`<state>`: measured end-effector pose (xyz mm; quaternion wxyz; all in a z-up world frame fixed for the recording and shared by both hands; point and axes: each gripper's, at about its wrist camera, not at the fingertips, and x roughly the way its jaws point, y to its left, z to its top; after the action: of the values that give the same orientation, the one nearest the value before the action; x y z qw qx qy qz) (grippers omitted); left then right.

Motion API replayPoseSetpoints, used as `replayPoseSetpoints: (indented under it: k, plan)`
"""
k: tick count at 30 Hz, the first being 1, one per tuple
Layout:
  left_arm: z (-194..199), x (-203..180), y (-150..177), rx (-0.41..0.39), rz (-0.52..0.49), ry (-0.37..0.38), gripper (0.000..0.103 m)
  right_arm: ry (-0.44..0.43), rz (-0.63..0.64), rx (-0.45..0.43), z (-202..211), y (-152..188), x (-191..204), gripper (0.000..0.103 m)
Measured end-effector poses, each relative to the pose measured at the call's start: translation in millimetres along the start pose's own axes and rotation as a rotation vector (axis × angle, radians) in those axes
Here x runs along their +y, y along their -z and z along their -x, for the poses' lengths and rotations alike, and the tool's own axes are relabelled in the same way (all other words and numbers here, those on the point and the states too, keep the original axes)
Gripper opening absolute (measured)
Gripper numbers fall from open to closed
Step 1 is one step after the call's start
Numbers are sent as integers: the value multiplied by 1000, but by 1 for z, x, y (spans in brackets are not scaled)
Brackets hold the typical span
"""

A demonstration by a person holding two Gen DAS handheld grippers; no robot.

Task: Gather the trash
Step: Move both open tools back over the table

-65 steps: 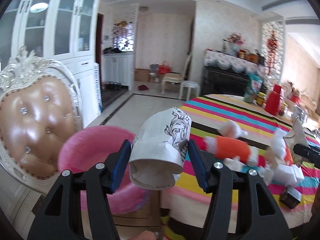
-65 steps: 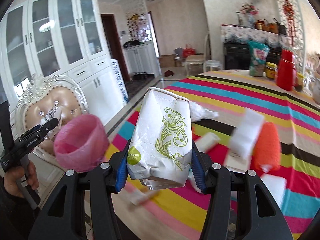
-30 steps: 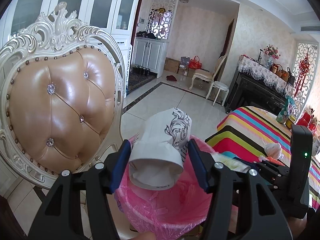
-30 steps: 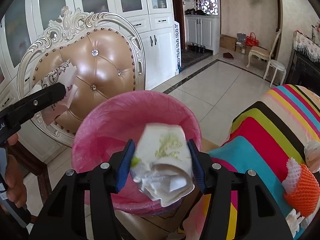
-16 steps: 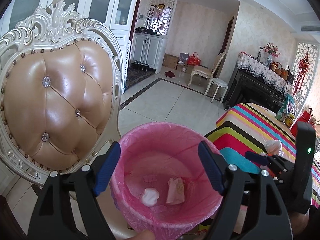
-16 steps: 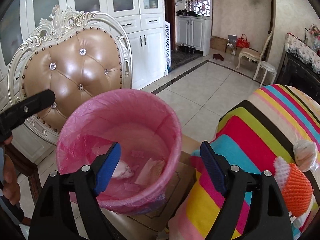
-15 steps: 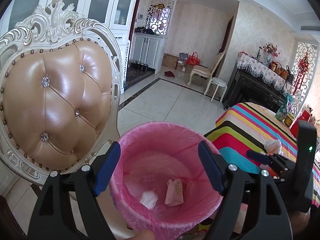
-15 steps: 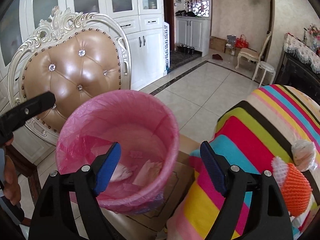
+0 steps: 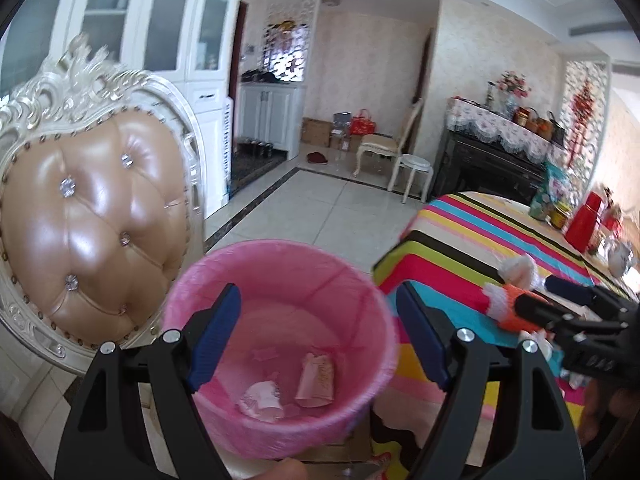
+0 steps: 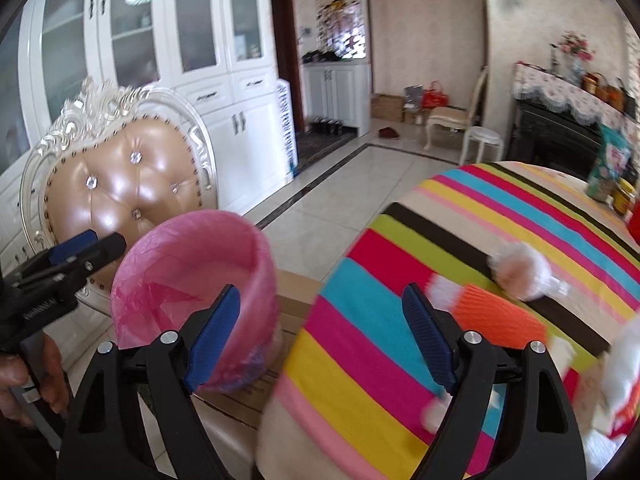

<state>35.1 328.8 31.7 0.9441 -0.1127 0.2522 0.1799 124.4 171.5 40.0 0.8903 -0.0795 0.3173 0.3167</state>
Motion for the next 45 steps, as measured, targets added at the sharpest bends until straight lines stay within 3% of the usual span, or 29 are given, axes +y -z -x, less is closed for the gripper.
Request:
replayPoseSetpoints:
  k: [11,15,22,34,45]
  plan:
    - [15,-102,24,-11,-113,133,77,198,-88,-83,103,59,-101,84]
    - [14,-139,36,11,-144,190,77,291,-120,-88,133,88,-140,85]
    - [8,-190,59,66,-197,281,74,376,-211,-62,163,132,-192,85]
    - [-4,-265,79,114,-278,387,74,448,-342,15,165,176,-260,85]
    - [-11,-285,85,140,-295,434,74,489,-405,92,148,188,-285,85]
